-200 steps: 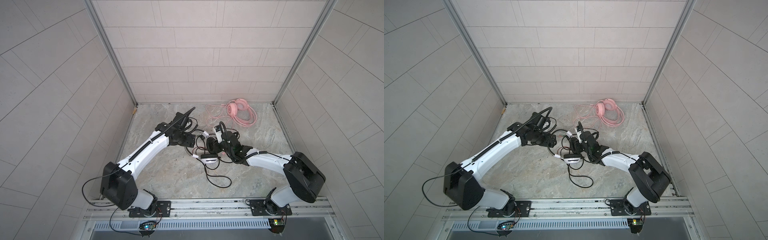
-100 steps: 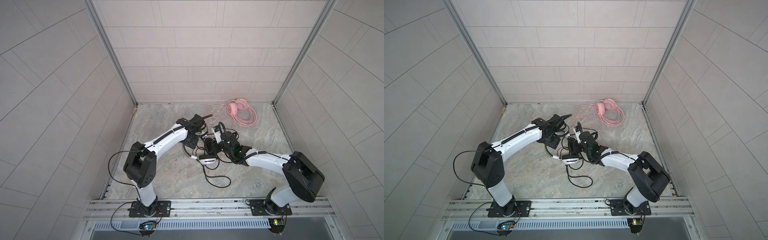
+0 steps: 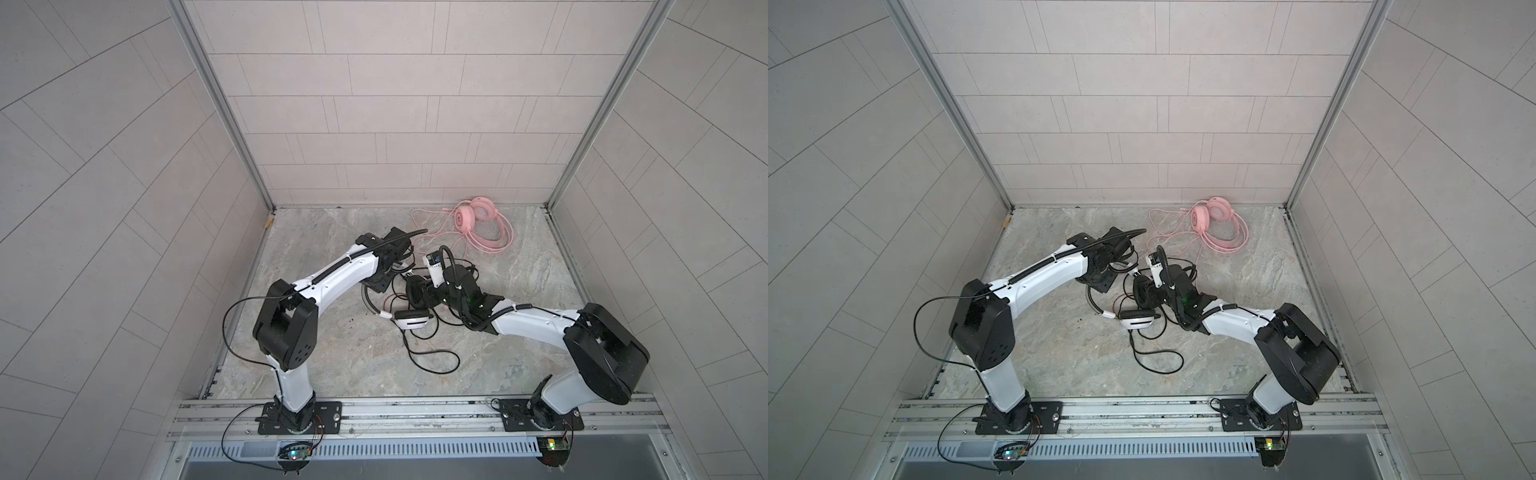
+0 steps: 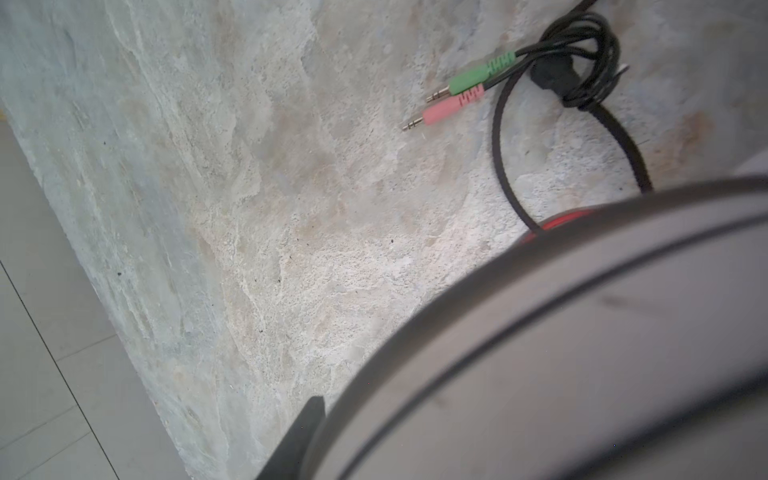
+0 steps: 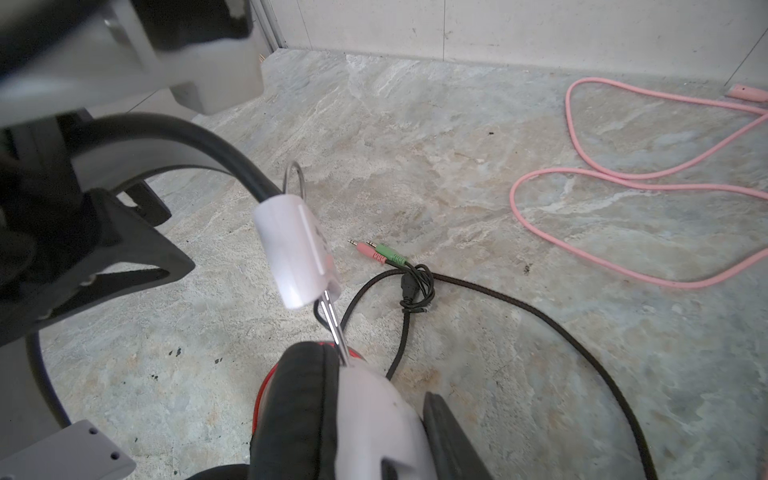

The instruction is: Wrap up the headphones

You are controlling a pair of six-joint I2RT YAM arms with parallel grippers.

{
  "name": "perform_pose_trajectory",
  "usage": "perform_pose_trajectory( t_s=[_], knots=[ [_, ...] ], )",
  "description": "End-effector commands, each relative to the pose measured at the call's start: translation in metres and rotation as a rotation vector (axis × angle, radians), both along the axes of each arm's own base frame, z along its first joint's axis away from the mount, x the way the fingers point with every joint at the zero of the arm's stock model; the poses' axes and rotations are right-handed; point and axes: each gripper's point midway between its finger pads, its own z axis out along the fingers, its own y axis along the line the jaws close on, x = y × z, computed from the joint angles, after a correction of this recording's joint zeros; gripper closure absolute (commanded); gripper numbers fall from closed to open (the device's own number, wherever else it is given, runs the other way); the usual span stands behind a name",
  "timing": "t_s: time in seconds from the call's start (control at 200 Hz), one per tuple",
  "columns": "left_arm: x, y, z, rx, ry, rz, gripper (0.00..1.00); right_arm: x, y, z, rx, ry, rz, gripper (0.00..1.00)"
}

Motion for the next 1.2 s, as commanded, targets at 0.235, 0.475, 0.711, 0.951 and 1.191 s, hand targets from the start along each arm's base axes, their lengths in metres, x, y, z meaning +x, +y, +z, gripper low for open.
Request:
perform_pose_trajectory(
  t_s=[0.235, 0.475, 0.711, 0.951, 1.191],
  knots=[
    [-0.001, 0.015, 0.008, 0.053, -0.025, 0.002, 1.00, 0.002, 0.009, 0.030, 0.098, -0.056, 0.012, 0.45],
    [0.005, 0.058, 0.028, 0.016, -0.071, 0.128, 1.00, 0.003, -0.003, 0.037, 0.189, -0.068, -0.005, 0.18],
    [0.006, 0.080, 0.052, -0.369, -0.144, 0.315, 1.00, 0.015, -0.033, 0.044, 0.321, -0.029, -0.094, 0.16],
    [0.013, 0.103, 0.106, -0.620, -0.278, 0.391, 1.00, 0.021, -0.027, 0.040, 0.398, 0.004, -0.030, 0.18],
    [0.016, 0.119, 0.152, -0.668, -0.332, 0.446, 1.00, 0.015, -0.009, 0.046, 0.444, 0.001, 0.058, 0.20]
  ],
)
